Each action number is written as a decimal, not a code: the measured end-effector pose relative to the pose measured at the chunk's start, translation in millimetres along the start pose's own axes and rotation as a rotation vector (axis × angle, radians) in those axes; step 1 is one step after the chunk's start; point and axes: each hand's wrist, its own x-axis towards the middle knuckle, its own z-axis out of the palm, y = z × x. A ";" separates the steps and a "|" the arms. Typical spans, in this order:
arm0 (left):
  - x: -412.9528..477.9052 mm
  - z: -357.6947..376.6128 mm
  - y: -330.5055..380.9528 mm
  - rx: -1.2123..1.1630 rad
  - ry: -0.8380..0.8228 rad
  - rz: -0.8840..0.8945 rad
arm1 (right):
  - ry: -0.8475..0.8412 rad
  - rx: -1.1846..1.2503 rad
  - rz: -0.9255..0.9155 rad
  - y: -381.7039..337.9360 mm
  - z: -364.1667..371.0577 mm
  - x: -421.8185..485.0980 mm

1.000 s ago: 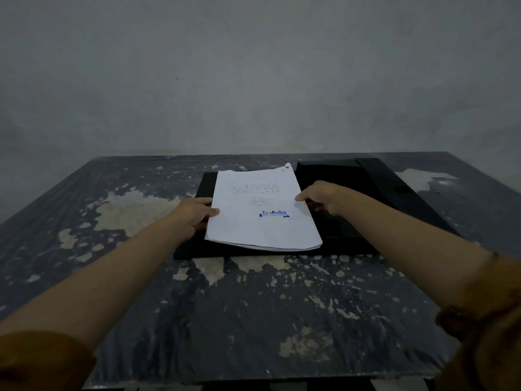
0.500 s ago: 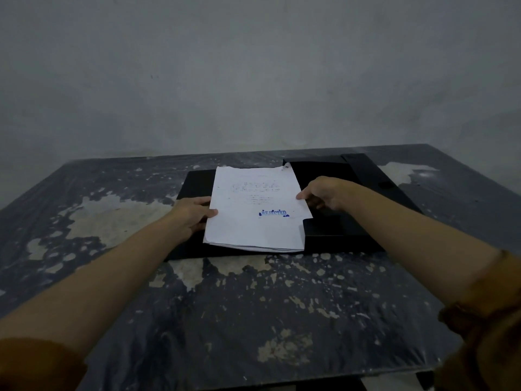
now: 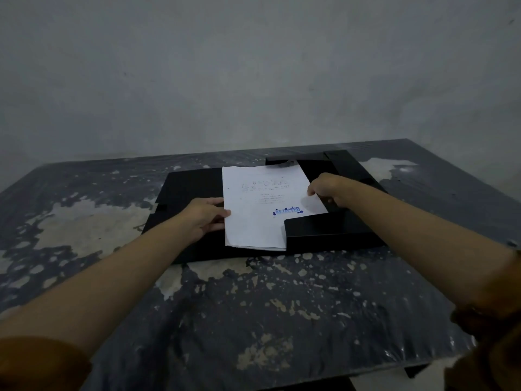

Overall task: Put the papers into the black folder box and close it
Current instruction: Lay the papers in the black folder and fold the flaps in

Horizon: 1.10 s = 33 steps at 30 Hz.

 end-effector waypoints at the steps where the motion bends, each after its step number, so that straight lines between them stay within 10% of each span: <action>1: 0.5 4.5 0.5 0.004 -0.008 0.000 | 0.006 -0.002 -0.002 3.0 -2.6 0.8; 14: 11.6 41.0 1.6 0.038 -0.011 0.002 | 0.021 -0.318 -0.142 32.4 -17.0 -10.6; 19: 14.7 50.9 1.6 0.063 0.001 -0.007 | 0.284 -0.504 -0.309 42.3 -36.8 -9.8; 33: 14.9 71.1 4.6 0.067 -0.007 -0.003 | 0.190 -0.535 -0.095 71.8 -55.3 11.1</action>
